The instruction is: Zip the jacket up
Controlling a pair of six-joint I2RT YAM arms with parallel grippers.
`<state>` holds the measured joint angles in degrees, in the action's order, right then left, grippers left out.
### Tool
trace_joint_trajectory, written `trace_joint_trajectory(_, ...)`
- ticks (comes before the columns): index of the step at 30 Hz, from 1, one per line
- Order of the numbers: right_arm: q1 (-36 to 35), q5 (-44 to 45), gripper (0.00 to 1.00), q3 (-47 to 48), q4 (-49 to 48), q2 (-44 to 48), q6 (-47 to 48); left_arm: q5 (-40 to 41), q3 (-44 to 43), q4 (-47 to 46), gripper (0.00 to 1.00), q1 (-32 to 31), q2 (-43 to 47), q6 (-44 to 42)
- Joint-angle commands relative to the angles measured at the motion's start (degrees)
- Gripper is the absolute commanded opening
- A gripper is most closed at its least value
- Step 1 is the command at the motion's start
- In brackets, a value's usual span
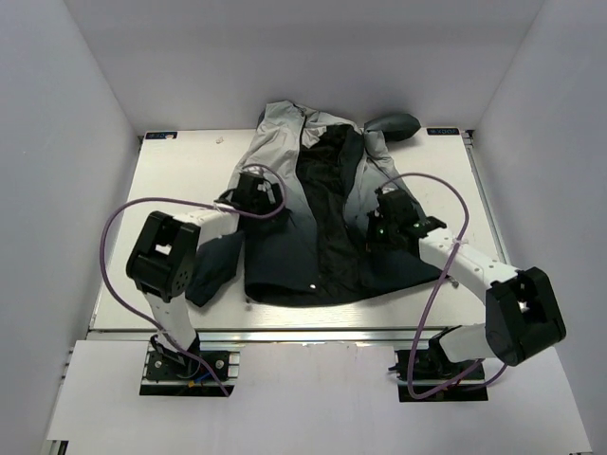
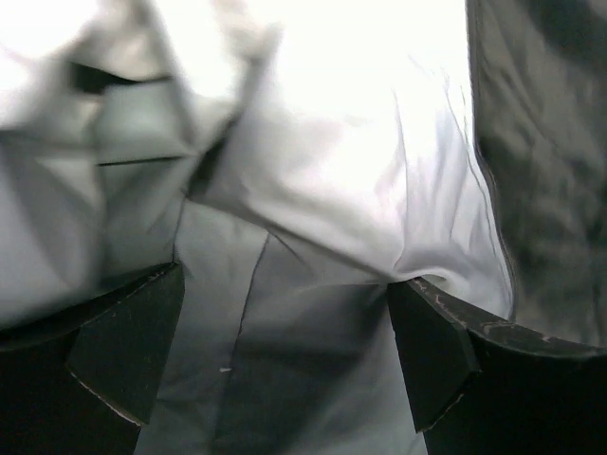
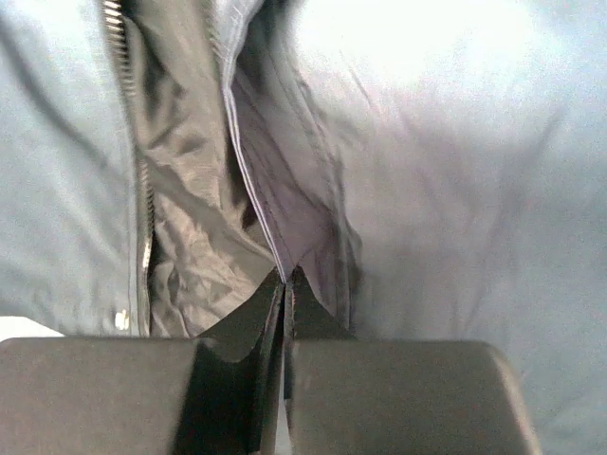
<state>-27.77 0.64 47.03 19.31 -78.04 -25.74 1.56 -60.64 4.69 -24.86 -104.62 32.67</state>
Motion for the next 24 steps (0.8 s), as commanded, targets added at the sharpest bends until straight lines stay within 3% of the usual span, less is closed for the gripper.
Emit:
trace_joint_trajectory(1, -0.01, -2.49, 0.00, 5.00, 0.19, -0.36, 3.50, 0.64, -2.11, 4.98, 0.98, 4.56, -1.38, -1.82)
trace_joint_trajectory(7, 0.00, -7.39, 0.00, -2.02, -1.90, 4.03, 4.02, -10.17, 1.57, 9.70, 0.98, 3.69, 12.05, -2.61)
trace_joint_trajectory(12, -1.14, -28.10, 0.00, -4.93, -9.36, 8.07, 3.77, -5.61, 6.40, 15.78, 0.98, -1.50, 27.25, -2.35)
trace_joint_trajectory(14, -3.25, -31.91, 0.00, -3.44, -10.78, 9.13, 2.80, -6.21, 9.83, 17.98, 0.98, -1.77, 34.72, -1.20)
trace_joint_trajectory(19, -10.01, -35.34, 0.00, -1.93, -16.40, 9.31, -1.85, -9.56, 17.47, 17.20, 0.98, -1.86, 47.29, 1.96)
trace_joint_trajectory(24, -10.81, -35.80, 0.00, -6.23, -24.48, 5.63, -5.90, -12.01, 19.15, 17.47, 0.98, -1.86, 48.98, 1.61)
